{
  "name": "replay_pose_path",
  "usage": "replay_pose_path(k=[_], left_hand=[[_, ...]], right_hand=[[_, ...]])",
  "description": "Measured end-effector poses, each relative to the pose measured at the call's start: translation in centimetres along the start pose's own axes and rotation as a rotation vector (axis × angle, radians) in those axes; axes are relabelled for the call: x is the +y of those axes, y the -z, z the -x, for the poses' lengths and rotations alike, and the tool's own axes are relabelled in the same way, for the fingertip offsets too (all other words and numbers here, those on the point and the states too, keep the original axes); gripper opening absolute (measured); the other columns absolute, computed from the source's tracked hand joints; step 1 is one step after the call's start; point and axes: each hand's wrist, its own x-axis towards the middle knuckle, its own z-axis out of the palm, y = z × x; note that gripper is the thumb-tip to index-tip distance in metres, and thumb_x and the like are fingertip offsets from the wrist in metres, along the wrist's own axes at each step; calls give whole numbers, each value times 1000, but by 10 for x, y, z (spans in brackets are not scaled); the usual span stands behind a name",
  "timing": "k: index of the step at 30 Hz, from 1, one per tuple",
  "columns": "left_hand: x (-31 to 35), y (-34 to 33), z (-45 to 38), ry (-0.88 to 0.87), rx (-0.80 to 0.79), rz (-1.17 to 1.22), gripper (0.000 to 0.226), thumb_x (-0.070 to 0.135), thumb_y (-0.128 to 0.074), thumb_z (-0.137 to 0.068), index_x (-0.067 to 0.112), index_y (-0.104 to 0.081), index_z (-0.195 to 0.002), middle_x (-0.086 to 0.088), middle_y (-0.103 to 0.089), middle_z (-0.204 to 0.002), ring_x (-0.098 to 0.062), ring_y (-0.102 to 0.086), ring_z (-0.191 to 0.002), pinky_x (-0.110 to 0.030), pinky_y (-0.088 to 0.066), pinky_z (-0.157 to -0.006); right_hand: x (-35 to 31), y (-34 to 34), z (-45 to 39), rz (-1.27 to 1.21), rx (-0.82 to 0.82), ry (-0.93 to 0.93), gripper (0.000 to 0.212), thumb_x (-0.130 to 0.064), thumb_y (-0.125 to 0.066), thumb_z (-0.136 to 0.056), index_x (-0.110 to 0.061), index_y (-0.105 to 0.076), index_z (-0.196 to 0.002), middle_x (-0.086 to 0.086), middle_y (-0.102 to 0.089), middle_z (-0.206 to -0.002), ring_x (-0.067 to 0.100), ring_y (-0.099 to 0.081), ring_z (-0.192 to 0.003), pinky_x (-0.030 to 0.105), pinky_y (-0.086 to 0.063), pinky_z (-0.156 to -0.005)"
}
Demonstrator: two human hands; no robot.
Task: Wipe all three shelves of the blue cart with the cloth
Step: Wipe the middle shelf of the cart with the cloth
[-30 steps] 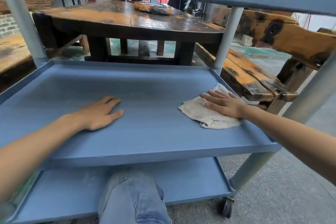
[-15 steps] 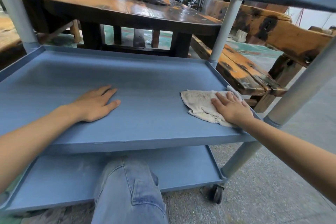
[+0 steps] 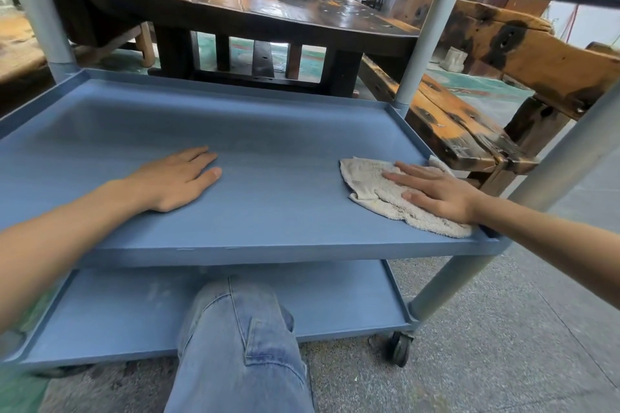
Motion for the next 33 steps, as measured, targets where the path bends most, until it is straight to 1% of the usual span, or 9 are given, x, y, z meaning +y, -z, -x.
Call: replay_pose_path(k=[5,10,13,16,26,28,30,31,33], left_hand=[[3,-5,3,-5,42,-3,67,54,-24,-103,19,-18,-160,-2,-12,-168,-19,-11,-154,-32,-12,-121],[3,-7,5,-1,61,17,65,52,-25,-104,19,-20,-160,-2,-13,-168,-20,-13,-154,-32,-11,-121],[1,-9,4,-2,76,15,66,53,-25,-103,19,-21,-159,-3,-14,-168,-20,-13,-154,-33,-12,-122],[-1,-10,4,-4,78,9,68,57,-22,-102,20,-20,-160,-3,-14,-168,-20,-12,-154,-34,-13,-123],[0,-7,9,0,90,37,64,52,-28,-104,19,-23,-159,-3,-16,-167,-20,-14,-154,-33,-13,-122],[-2,-2,12,-17,60,46,63,50,-28,-104,18,-24,-159,-3,-16,-167,-20,-12,-154,-31,-10,-122],[-13,5,18,-30,74,29,63,52,-26,-104,17,-28,-157,-3,-21,-166,-21,-11,-154,-32,-8,-123],[-24,11,23,-24,106,17,65,54,-24,-104,17,-31,-156,-3,-24,-165,-22,-12,-154,-34,-9,-123],[-52,25,35,33,189,27,68,57,-23,-102,16,-37,-154,-5,-31,-162,-24,-15,-153,-37,-11,-123]], right_hand=[[-12,-9,8,-110,33,-153,59,-82,-14,-91,-72,-5,-148,-9,-5,-171,20,-3,-159,46,-2,-129],[-26,-11,11,-212,60,-252,68,-85,-18,-84,-69,-14,-150,-10,-7,-171,21,-1,-159,45,-1,-128],[-34,-12,11,-247,68,-326,65,-81,-24,-88,-66,-19,-151,-9,-8,-172,22,-1,-159,46,0,-127],[-45,-17,7,-243,96,-440,52,-67,-29,-102,-62,-21,-153,-8,-9,-172,24,-2,-159,48,-1,-126],[-100,-22,-15,-229,83,-736,57,-52,-14,-103,-51,-7,-160,2,6,-173,36,8,-158,54,5,-125],[-101,-21,-16,-227,58,-735,59,-54,-14,-102,-47,-8,-160,6,4,-173,39,3,-157,57,2,-125],[-92,-14,-15,-212,62,-657,64,-60,-15,-97,-41,-15,-159,14,-11,-170,42,-12,-155,59,-11,-123],[-83,-9,-13,-201,88,-563,68,-64,-17,-95,-38,-17,-158,15,-15,-169,40,-16,-155,57,-15,-123],[-62,-3,-6,-183,100,-300,69,-70,-19,-96,-45,-14,-160,2,-3,-173,23,-6,-159,47,-13,-126]])
